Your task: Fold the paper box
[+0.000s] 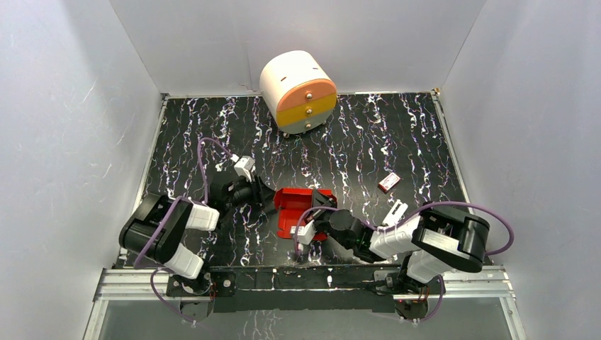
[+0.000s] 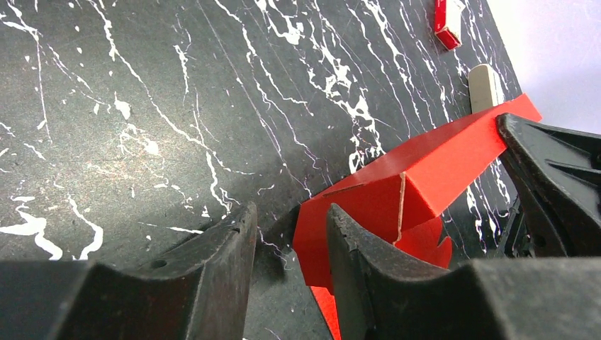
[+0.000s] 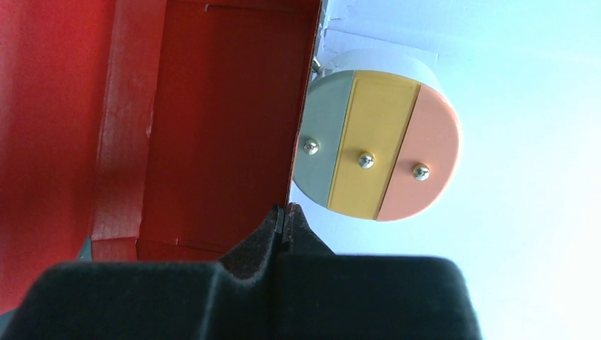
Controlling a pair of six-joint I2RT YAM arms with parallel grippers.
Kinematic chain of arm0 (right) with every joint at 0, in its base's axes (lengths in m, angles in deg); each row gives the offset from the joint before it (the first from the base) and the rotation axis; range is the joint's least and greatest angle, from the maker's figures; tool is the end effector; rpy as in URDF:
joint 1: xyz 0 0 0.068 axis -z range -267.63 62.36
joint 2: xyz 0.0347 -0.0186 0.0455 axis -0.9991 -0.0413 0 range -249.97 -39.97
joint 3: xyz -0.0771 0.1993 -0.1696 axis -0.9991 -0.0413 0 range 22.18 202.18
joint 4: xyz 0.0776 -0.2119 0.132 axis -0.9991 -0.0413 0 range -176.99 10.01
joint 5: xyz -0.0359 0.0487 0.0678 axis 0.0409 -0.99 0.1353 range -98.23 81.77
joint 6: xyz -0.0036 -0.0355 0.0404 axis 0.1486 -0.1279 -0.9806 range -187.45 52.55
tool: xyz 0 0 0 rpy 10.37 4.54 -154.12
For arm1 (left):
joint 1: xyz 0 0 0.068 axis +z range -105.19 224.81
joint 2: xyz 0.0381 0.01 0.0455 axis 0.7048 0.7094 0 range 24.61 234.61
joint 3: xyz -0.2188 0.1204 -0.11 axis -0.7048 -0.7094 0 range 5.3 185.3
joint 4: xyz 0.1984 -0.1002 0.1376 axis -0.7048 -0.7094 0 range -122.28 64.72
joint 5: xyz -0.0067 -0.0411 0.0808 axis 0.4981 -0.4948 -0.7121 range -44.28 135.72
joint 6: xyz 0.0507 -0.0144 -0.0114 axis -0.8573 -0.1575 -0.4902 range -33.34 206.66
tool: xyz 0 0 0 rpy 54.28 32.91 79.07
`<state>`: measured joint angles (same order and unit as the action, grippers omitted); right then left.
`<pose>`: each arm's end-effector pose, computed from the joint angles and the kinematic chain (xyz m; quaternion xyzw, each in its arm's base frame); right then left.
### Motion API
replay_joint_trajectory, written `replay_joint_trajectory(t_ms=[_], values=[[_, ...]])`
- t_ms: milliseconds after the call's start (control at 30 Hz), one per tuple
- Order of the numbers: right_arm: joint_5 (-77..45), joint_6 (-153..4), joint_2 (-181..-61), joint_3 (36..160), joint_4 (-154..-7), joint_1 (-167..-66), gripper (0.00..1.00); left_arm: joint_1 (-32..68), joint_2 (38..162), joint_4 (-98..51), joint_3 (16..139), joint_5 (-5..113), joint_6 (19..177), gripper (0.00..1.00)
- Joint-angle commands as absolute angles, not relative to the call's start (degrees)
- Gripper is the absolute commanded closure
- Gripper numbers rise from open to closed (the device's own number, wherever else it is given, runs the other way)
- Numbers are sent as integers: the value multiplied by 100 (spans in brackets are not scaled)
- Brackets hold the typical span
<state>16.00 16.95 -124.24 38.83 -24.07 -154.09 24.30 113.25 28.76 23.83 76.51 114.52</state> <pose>0.1119 0.2203 0.1510 -0.7005 0.3189 -0.2571 0.5843 0.2314 -0.1060 0.1386 0.1100 0.7790 -0.4310 0.4419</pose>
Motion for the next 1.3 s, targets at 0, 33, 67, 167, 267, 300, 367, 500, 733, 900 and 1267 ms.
replay_joint_trajectory(t_ms=[0, 33, 67, 167, 267, 300, 367, 500, 733, 900, 1267], values=[[1838, 1792, -12575, 3778, -2160, -15598, 100, 2357, 10924, 3093, 2210, 7688, 11165, 62], [1885, 1789, -12604, 3767, -2144, -15637, 100, 2347, 10872, 3092, 2172, 7701, 11133, 62], [1937, 1787, -12635, 3753, -2137, -15677, 100, 2330, 10827, 3092, 2140, 7701, 11098, 62], [2048, 1796, -12716, 3736, -2081, -15774, 100, 2291, 10744, 3088, 2087, 7751, 11025, 62], [2217, 1842, -12810, 3709, -2026, -15881, 100, 2218, 10733, 3084, 2082, 7823, 10984, 62], [2256, 1861, -12843, 3696, -1988, -15924, 100, 2181, 10713, 3092, 2071, 7820, 10964, 62], [2308, 1868, -12900, 3693, -1965, -15959, 100, 2101, 10682, 3095, 2052, 7768, 10865, 62], [2388, 1917, -13016, 3695, -1876, -16024, 100, 2028, 10632, 3097, 2060, 7655, 10760, 62], [2517, 1823, -13146, 3677, -1898, -16132, 100, 1829, 10620, 3097, 2075, 7465, 10585, 62], [2605, 1879, -13208, 3668, -1837, -16185, 100, 1784, 10565, 3097, 2039, 7450, 10543, 62], [2733, 1946, -13366, 3651, -1666, -16260, 100, 1705, 10418, 3088, 2000, 7574, 10472, 60]])
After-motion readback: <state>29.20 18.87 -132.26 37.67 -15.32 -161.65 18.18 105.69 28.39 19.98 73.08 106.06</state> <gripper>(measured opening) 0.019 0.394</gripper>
